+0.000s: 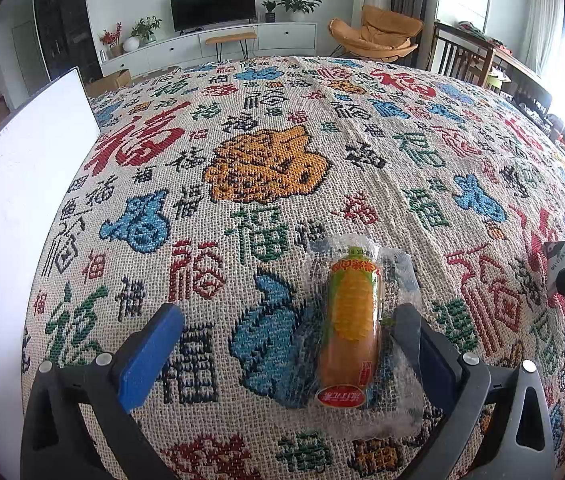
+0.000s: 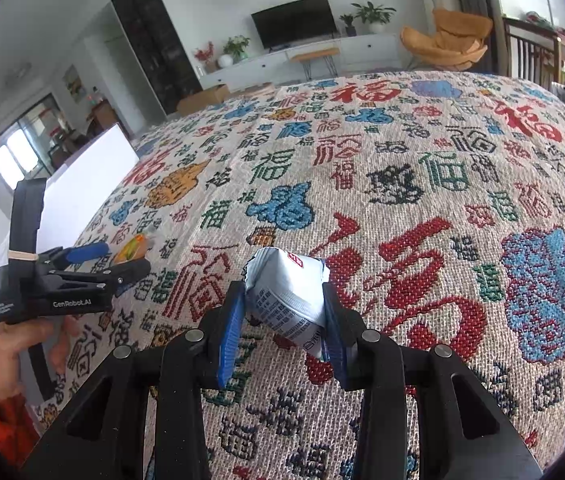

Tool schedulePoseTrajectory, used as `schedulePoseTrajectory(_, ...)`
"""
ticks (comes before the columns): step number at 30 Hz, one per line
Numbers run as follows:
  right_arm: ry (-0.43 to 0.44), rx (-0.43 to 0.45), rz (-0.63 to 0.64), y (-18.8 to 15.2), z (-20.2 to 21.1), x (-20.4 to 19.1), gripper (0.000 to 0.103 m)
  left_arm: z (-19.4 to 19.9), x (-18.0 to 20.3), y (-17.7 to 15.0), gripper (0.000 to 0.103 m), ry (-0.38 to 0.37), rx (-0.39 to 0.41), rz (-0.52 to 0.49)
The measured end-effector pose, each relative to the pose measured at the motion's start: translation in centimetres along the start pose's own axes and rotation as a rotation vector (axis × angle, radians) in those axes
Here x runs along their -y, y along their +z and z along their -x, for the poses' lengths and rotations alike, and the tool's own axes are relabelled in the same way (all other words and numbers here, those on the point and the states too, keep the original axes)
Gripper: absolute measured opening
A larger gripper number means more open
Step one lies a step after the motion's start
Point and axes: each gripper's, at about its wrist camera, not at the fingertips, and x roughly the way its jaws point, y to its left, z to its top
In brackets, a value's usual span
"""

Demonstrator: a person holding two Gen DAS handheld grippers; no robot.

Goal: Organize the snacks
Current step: 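Lift both held snacks off the cloth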

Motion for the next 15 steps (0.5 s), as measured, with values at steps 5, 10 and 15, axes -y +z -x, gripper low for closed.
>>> schedulePoseTrajectory(5, 0.003, 0.000, 0.001, -0.05, 0.00, 0.02, 0.039, -0.02, -0.03, 0.02, 0.103, 0.000, 0.000, 0.000)
schedulePoseTrajectory(10, 0.009, -0.004, -0.001, -0.10, -0.05, 0.06, 0.039, -0.02, -0.02, 0.01, 0.103, 0.000, 0.000, 0.000)
schedulePoseTrajectory(15, 0.015, -0.003, -0.013, -0.14, -0.02, 0.29, 0.039, -0.04, -0.01, 0.03, 0.103, 0.000, 0.000, 0.000)
